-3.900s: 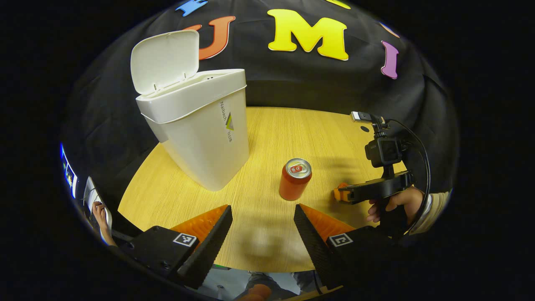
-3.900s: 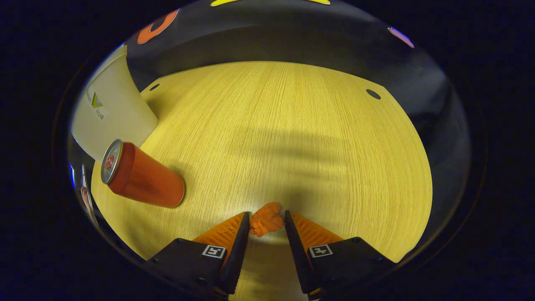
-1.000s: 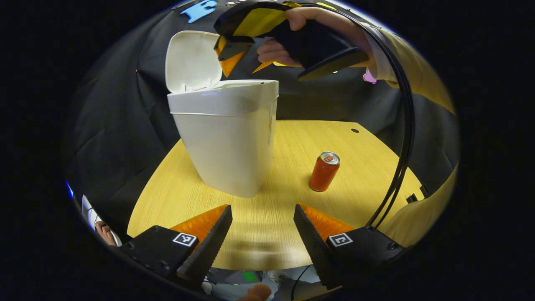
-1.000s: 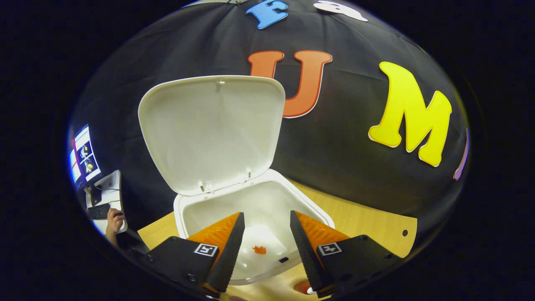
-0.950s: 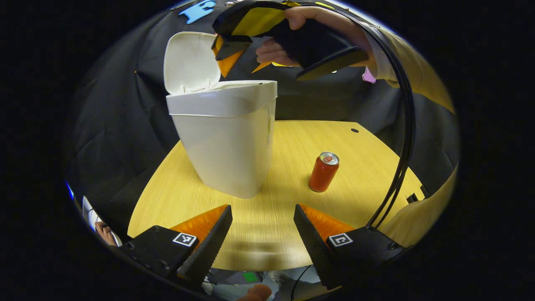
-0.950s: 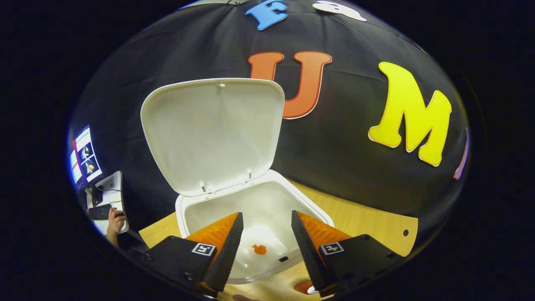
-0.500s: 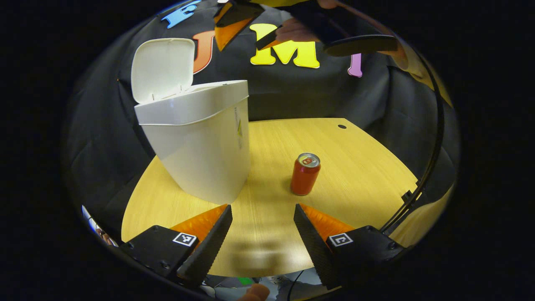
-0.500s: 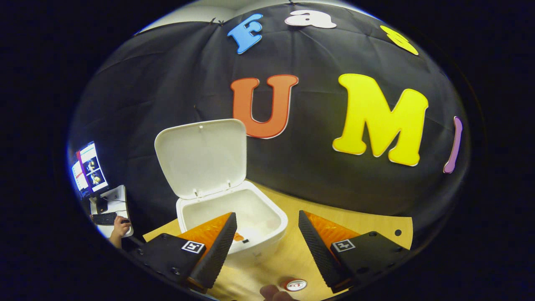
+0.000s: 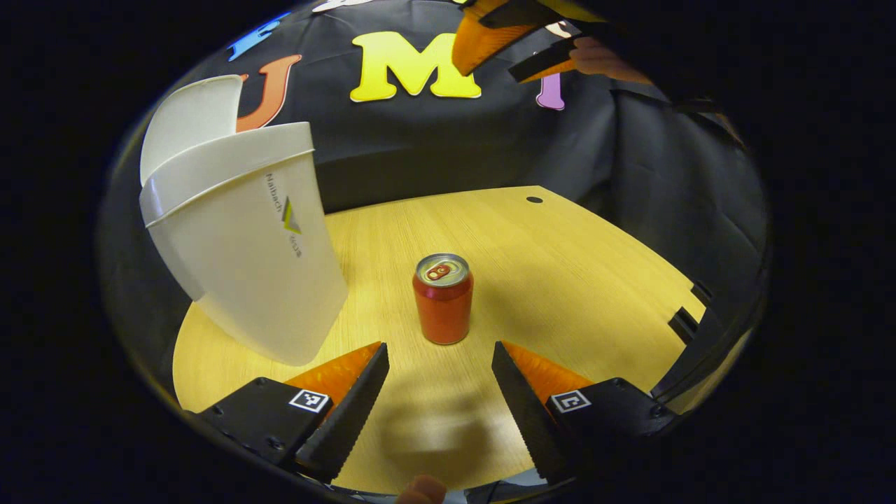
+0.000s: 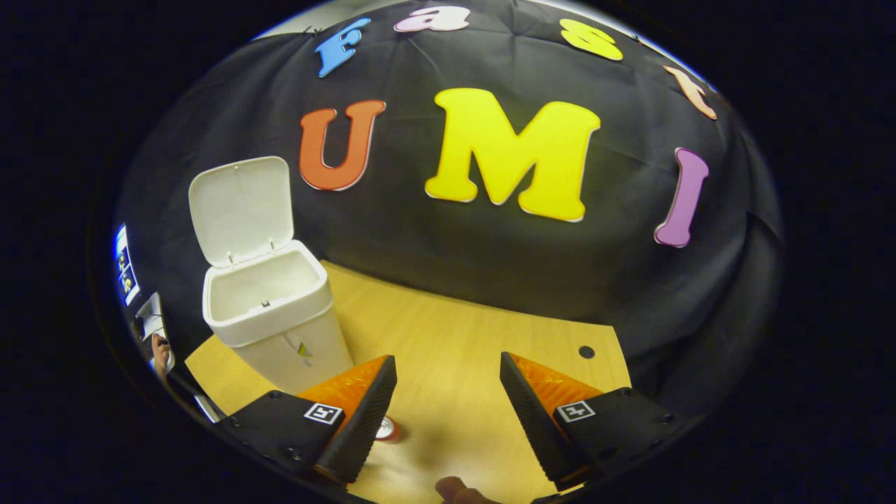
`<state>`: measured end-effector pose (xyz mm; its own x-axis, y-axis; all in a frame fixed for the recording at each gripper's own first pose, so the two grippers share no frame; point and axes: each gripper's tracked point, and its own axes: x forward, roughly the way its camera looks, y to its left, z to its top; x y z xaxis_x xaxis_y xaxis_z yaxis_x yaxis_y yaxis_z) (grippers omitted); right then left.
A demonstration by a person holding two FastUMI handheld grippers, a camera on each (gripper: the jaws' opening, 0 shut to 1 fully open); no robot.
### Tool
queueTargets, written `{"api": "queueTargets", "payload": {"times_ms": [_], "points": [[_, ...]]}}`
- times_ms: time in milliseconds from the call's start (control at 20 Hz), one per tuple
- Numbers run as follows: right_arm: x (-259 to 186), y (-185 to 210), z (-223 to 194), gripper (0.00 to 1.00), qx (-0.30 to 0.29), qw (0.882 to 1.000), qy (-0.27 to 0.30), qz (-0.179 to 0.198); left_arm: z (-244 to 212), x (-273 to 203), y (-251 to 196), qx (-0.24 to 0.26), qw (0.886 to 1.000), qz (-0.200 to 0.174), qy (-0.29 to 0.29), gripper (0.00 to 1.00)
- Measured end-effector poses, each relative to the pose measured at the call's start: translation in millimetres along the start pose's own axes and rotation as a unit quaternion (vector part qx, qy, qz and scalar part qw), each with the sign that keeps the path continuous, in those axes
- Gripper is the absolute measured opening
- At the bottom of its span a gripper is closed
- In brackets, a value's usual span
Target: Press the lid of the desktop garbage bin to open it, pick up the crumpled paper on the desktop and throw it into the bin, then pick up the pop can on the desktop and drop it into the bin, and finally close the garbage bin lid.
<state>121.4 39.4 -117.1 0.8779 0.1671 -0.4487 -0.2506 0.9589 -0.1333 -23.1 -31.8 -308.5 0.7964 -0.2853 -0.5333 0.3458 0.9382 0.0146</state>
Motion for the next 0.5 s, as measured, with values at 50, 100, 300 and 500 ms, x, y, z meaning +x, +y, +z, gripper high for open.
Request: {"api": "queueTargets", "payload": {"times_ms": [50, 100, 300, 500], "points": [[-1.8, -12.4, -11.8, 0.95, 0.005, 1.000, 0.012, -0.007, -1.2, 7.3, -3.8, 0.000, 1.000, 0.004, 0.001, 0.99], [-4.1, -27.0, -25.3, 0.95, 0.011, 1.000, 0.024, -0.013, -1.3, 14.2, -7.6, -0.002, 1.000, 0.006, 0.001, 0.98], [-2.0, -65.3, -64.3, 0.95, 0.006, 0.997, 0.067, -0.029, -5.8, 44.9, -6.9, -0.017, 0.999, 0.035, 0.001, 0.98], [9.0, -85.2, -78.0, 0.94, 0.013, 0.996, 0.087, -0.025, -2.4, 71.0, 0.9, -0.028, 0.998, 0.057, 0.000, 0.98]]}}
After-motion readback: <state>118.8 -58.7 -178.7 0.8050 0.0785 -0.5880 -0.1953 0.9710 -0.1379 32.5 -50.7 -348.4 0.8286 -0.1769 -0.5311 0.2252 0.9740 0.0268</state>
